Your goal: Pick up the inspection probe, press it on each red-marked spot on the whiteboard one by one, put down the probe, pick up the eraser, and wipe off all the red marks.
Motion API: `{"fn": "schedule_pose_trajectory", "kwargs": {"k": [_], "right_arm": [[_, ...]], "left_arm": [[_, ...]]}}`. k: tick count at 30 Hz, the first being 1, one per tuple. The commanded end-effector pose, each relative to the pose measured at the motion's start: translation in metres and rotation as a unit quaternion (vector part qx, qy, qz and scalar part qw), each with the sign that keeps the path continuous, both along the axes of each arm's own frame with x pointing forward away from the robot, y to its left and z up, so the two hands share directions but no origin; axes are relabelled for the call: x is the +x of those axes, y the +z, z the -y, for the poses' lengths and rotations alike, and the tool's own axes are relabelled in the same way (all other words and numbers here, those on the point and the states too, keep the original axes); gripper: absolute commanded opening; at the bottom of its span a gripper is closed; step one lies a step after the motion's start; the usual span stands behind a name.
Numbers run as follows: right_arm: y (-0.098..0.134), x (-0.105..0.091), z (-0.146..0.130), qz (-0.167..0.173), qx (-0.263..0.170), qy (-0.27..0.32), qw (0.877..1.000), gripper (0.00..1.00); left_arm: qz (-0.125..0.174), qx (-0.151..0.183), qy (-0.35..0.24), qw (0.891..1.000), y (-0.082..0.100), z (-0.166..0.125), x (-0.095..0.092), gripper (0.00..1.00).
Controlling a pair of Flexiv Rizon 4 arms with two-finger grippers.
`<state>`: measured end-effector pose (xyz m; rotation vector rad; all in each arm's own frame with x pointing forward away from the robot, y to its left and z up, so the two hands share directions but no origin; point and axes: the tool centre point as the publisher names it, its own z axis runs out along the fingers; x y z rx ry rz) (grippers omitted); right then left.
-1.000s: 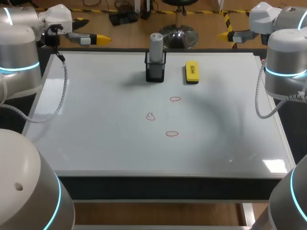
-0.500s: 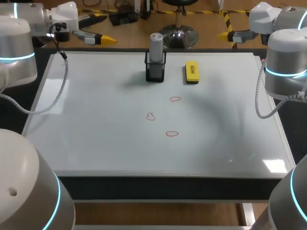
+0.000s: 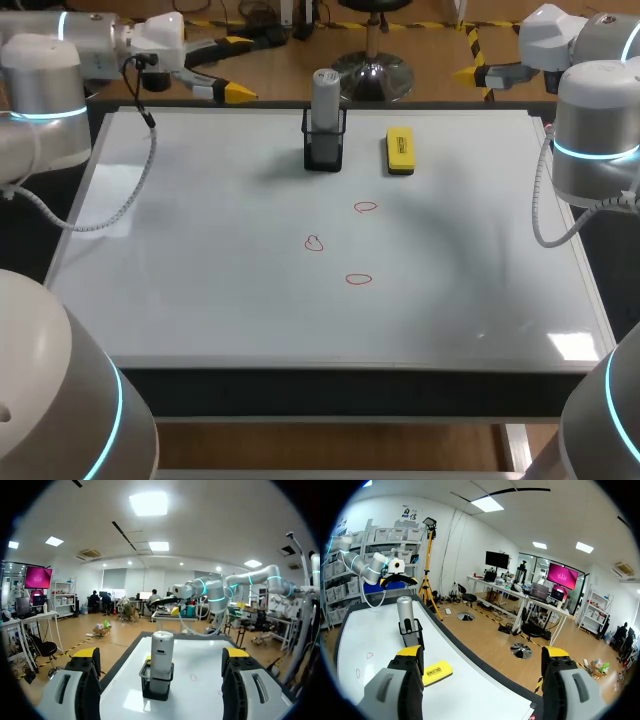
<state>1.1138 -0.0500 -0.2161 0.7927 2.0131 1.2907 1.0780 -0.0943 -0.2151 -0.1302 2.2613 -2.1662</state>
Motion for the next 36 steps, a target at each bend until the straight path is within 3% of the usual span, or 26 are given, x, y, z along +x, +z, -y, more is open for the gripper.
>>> {"fn": "schedule_pose_trajectory", "kwargs": {"k": [1, 15, 36], "right_arm": [[0.0, 0.0, 0.0, 0.0, 0.0, 0.0, 1.0, 1.0], [0.0, 0.0, 0.0, 0.0, 0.0, 0.0, 1.0, 1.0], [0.0, 0.0, 0.0, 0.0, 0.0, 0.0, 1.0, 1.0]], "left_arm": [[0.007, -0.012, 0.002, 1.0, -0.011, 0.009, 0.006, 1.0], [0.017, -0.003, -0.001, 1.0, -0.032, 0.049, 0.03, 1.0], [0.005, -0.027, -0.022, 0.999, -0.06, 0.097, 0.035, 1.0]]}}
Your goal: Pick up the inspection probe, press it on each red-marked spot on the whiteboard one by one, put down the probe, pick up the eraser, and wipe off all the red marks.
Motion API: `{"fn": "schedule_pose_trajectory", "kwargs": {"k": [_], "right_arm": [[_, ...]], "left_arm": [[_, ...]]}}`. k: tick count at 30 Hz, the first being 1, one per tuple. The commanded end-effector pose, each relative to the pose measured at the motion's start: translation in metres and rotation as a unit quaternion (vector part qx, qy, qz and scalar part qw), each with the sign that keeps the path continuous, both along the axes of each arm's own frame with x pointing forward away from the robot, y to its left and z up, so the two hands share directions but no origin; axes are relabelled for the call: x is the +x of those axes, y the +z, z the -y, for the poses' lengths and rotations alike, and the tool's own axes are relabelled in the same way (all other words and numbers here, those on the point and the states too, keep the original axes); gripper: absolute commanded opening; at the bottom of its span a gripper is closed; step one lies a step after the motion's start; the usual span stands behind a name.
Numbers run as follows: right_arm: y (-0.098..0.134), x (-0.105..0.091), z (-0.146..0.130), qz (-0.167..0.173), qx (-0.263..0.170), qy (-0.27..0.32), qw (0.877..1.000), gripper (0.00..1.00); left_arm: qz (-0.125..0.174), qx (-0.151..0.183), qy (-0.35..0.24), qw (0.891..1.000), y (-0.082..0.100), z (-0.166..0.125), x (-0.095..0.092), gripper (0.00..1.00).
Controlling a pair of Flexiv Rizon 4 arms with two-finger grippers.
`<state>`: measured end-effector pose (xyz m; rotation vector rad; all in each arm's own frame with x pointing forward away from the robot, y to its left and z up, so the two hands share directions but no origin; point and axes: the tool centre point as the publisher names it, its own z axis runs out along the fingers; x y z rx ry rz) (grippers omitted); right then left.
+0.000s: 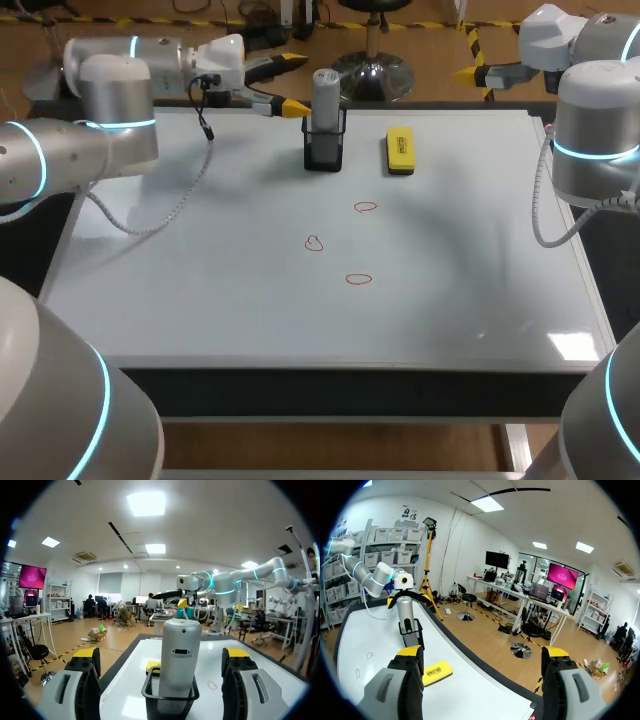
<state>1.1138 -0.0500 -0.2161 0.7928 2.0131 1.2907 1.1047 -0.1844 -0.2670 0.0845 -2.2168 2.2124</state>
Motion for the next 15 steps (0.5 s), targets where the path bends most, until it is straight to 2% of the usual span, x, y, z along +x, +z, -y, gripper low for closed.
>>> {"fn": "schedule_pose_trajectory", "kwargs": {"k": [1, 15], "right_arm": [[0.0, 0.0, 0.0, 0.0, 0.0, 0.0, 1.0, 1.0], [0.0, 0.0, 0.0, 0.0, 0.0, 0.0, 1.0, 1.0]], "left_arm": [[0.0, -0.006, -0.007, 1.0, -0.009, 0.009, 0.009, 1.0], [0.003, -0.001, -0.016, 1.0, -0.01, 0.043, 0.004, 1.0]]}}
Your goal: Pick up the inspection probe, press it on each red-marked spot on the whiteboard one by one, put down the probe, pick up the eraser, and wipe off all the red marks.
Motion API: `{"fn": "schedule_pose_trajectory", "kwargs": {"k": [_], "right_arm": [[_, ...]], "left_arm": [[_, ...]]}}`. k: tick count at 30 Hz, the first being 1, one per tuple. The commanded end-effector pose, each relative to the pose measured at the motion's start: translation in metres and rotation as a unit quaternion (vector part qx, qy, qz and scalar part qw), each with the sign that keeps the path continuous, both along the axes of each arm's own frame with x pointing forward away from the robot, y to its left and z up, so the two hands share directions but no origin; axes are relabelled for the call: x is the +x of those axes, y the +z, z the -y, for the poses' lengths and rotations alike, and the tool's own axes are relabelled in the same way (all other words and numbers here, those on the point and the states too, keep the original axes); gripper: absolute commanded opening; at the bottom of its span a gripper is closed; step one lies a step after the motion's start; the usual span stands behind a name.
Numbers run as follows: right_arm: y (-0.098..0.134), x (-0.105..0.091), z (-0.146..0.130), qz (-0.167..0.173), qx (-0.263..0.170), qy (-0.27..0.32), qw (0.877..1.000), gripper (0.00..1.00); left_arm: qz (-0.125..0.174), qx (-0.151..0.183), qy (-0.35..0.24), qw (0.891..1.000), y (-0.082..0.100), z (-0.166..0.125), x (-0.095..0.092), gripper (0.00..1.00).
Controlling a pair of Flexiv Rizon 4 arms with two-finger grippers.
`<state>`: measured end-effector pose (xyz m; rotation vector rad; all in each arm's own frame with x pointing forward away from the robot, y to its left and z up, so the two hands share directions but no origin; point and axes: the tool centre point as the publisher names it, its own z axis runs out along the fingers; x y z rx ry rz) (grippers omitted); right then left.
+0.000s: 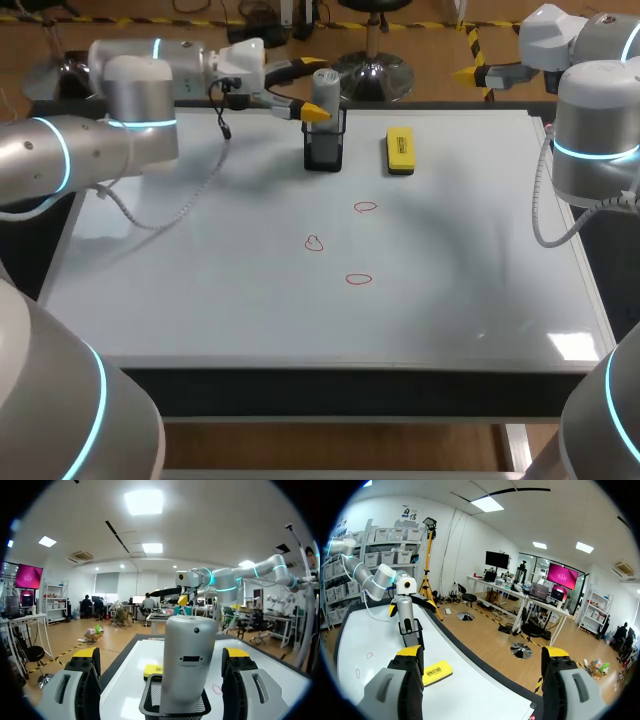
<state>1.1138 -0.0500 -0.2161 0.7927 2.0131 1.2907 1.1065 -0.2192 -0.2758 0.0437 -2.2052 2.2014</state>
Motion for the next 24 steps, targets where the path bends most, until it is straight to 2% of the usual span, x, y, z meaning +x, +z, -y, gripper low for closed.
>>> {"fn": "schedule_pose_trajectory", "kwargs": {"k": [1, 24], "right_arm": [[0.0, 0.0, 0.0, 0.0, 0.0, 0.0, 1.0, 1.0], [0.0, 0.0, 0.0, 0.0, 0.0, 0.0, 1.0, 1.0]], "left_arm": [[0.001, 0.0, -0.001, 1.0, -0.001, 0.01, 0.001, 1.0], [0.003, 0.0, 0.022, 1.0, 0.001, 0.017, -0.014, 1.0]]}}
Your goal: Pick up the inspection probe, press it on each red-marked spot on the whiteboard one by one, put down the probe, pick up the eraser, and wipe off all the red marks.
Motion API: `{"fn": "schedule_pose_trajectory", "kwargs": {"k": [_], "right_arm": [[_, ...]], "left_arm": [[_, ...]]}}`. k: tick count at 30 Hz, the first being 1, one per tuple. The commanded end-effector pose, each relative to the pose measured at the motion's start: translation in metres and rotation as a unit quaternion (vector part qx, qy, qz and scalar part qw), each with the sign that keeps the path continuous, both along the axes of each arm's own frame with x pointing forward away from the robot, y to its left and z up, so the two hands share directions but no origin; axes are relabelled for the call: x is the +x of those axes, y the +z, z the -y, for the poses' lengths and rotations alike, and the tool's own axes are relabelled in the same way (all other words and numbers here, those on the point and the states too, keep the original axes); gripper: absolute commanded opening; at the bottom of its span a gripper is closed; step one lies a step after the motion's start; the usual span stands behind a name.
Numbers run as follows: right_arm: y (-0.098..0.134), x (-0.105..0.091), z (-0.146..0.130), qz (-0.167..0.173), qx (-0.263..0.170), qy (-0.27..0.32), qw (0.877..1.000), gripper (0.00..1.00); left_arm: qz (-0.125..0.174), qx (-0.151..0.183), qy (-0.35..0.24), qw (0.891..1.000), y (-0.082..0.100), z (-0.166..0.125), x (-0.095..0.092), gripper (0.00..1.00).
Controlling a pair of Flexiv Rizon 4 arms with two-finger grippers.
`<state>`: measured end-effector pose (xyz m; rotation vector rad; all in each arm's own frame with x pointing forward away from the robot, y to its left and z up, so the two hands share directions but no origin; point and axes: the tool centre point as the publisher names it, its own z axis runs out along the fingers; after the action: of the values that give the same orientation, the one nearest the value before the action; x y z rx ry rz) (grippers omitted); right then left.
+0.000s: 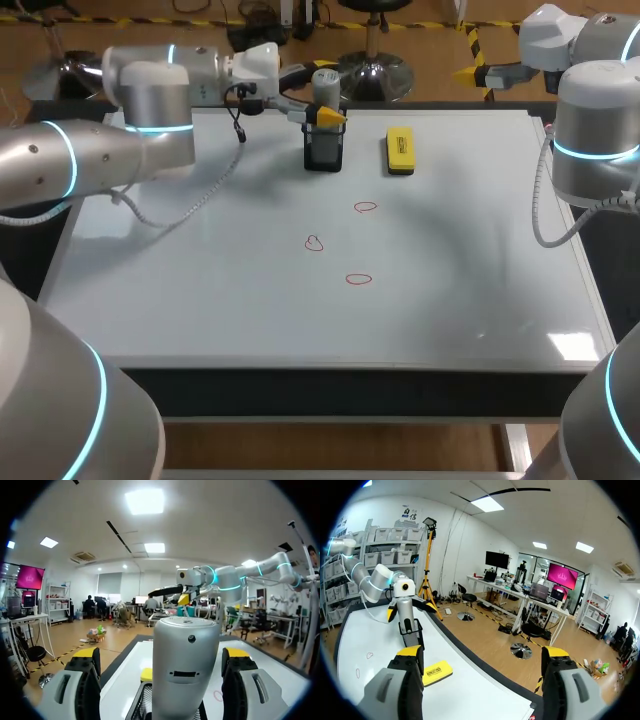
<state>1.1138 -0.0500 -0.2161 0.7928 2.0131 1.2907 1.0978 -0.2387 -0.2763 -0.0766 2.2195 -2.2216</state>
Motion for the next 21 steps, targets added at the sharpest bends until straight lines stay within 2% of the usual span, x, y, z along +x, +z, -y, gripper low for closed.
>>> {"fn": "schedule_pose_trajectory", "kwargs": {"k": [1, 5, 7, 8, 10, 11, 12, 21], "right_arm": [[0.0, 0.0, 0.0, 0.0, 0.0, 0.0, 1.0, 1.0], [0.0, 0.0, 0.0, 0.0, 0.0, 0.0, 1.0, 1.0], [0.0, 0.0, 0.0, 0.0, 0.0, 0.0, 1.0, 1.0], [0.0, 0.0, 0.0, 0.0, 0.0, 0.0, 1.0, 1.0], [0.0, 0.0, 0.0, 0.0, 0.0, 0.0, 1.0, 1.0], [0.0, 0.0, 0.0, 0.0, 0.0, 0.0, 1.0, 1.0], [0.0, 0.0, 0.0, 0.0, 0.0, 0.0, 1.0, 1.0], [0.0, 0.0, 0.0, 0.0, 0.0, 0.0, 1.0, 1.0]], "left_arm": [[0.002, 0.001, 0.005, 1.0, 0.002, -0.0023, -0.006, 1.0], [0.005, 0.005, 0.002, 1.0, 0.0038, -0.0029, -0.0074, 1.0], [0.006, 0.006, 0.0, 1.0, 0.0038, -0.003, -0.0078, 0.71], [0.006, 0.007, -0.001, 1.0, 0.0034, -0.0028, -0.0086, 0.5], [0.005, 0.007, -0.005, 1.0, 0.0024, -0.002, -0.0098, 0.43], [0.005, 0.007, -0.007, 1.0, 0.002, -0.0015, -0.0103, 0.29], [0.005, 0.005, -0.013, 1.0, 0.0016, -0.001, -0.0109, 0.0], [0.009, 0.007, -0.023, 1.0, 0.0047, -0.0017, -0.0138, 0.0]]}}
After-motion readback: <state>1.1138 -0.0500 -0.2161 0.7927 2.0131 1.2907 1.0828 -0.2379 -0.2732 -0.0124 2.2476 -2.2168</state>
